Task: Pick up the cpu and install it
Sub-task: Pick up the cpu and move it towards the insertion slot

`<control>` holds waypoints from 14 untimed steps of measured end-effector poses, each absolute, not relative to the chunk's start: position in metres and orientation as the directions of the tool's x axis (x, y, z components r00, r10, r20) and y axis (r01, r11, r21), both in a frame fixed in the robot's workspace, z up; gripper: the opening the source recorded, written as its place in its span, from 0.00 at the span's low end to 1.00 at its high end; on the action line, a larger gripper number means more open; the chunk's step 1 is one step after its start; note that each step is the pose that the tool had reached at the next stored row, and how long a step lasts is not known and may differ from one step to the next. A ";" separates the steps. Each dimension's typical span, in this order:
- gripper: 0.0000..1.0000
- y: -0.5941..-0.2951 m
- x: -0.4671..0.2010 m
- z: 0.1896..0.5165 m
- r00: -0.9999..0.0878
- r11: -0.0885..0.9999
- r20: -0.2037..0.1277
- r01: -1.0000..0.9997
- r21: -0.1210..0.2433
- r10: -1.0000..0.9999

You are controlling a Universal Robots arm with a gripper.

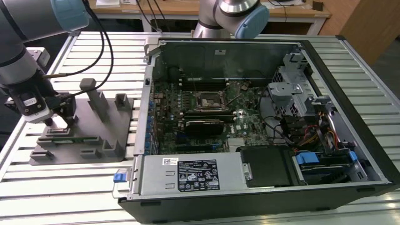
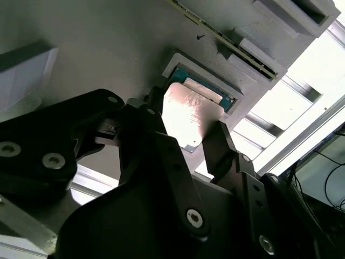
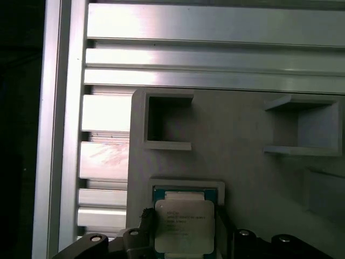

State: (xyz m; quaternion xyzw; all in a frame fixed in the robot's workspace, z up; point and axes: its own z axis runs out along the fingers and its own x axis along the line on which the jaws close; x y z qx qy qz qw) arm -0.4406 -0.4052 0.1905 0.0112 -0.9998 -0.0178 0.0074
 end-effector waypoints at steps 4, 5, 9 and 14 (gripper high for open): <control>0.54 -0.405 -0.441 0.196 -1.000 0.999 0.014 -0.022 0.036 -0.023; 0.54 -0.405 -0.441 0.196 -1.000 0.999 0.014 -0.022 0.036 -0.023; 0.54 -0.405 -0.441 0.196 -1.000 0.999 0.014 -0.022 0.037 -0.023; 0.54 -0.405 -0.441 0.200 -1.000 0.999 0.014 -0.022 0.037 -0.023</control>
